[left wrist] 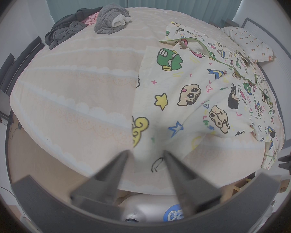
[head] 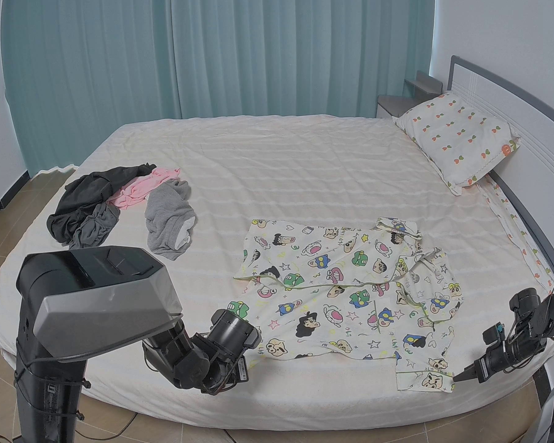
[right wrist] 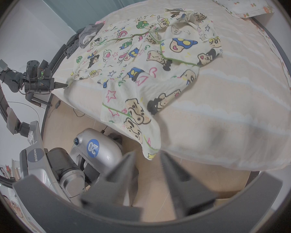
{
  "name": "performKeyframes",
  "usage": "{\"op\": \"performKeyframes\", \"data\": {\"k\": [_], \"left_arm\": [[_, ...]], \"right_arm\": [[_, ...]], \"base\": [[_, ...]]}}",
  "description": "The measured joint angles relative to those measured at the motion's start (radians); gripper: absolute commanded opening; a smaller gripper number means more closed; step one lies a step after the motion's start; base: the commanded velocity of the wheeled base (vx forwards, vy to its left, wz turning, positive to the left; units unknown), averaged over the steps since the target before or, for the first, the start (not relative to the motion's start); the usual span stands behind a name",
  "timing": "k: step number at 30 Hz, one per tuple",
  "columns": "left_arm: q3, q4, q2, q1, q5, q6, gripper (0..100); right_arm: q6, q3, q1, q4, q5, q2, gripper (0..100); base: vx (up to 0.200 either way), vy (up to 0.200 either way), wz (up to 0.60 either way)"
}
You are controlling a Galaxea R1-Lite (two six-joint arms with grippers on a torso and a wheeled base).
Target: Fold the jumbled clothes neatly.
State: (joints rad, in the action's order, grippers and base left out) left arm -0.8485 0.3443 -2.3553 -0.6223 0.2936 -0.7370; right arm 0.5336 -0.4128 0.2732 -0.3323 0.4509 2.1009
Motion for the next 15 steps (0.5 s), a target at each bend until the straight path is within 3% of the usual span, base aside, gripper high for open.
{"op": "performKeyframes", "data": {"k": [15], "left_arm": [[-0.006, 0.006, 0.000, 0.007, 0.000, -0.002, 100]], "right_arm": [[-0.033, 0.000, -0.063, -0.174, 0.029, 0.127, 100]], "base": [[0.000, 0.000, 0.00]]}}
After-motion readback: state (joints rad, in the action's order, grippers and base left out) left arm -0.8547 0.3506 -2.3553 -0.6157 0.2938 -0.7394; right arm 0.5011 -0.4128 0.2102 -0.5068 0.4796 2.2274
